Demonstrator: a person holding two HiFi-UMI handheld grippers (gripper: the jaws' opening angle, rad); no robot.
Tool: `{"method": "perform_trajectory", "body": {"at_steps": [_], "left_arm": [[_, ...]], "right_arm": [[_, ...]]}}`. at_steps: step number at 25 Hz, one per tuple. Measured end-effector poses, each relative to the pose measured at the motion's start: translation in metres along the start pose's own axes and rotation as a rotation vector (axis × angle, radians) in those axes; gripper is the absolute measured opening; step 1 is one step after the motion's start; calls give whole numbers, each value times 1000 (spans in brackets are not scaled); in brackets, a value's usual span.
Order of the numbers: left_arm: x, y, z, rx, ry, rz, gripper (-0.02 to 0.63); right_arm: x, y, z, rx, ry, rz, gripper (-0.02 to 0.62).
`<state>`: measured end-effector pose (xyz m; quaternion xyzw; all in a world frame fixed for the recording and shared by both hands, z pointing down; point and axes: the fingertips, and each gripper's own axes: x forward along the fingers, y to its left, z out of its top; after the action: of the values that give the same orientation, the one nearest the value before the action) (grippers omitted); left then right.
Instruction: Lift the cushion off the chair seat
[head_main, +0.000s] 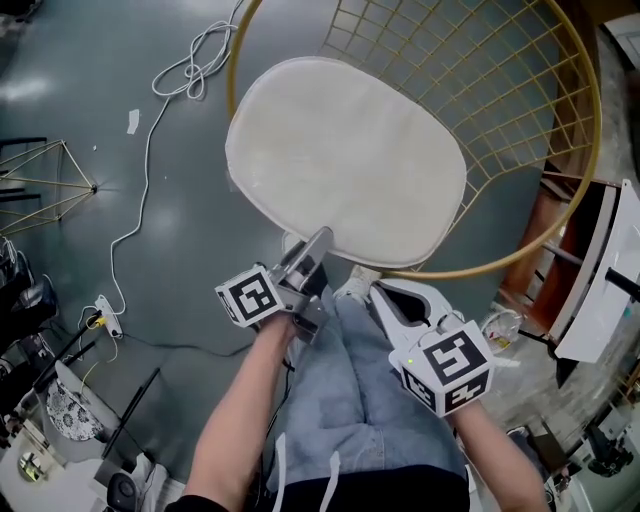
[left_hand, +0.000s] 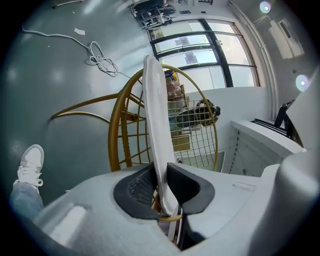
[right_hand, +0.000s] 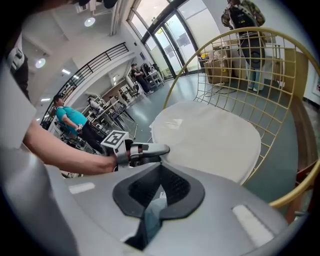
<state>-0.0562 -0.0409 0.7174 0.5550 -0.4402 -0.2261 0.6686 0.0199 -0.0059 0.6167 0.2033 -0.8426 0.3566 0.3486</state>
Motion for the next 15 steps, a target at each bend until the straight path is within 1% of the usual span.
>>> {"method": "perform_trajectory", "body": {"at_steps": [8, 12, 15], "left_arm": [[-5, -44, -2, -69, -24, -67, 43], [-1, -69, 3, -58, -13, -93, 40], [0, -90, 5, -49, -11, -107, 38]], "right_arm": [[-18, -3, 32, -1, -64, -33, -2], [-29, -7, 49, 2, -110, -60, -2], [-41, -7, 57, 27, -137, -79, -2]]}}
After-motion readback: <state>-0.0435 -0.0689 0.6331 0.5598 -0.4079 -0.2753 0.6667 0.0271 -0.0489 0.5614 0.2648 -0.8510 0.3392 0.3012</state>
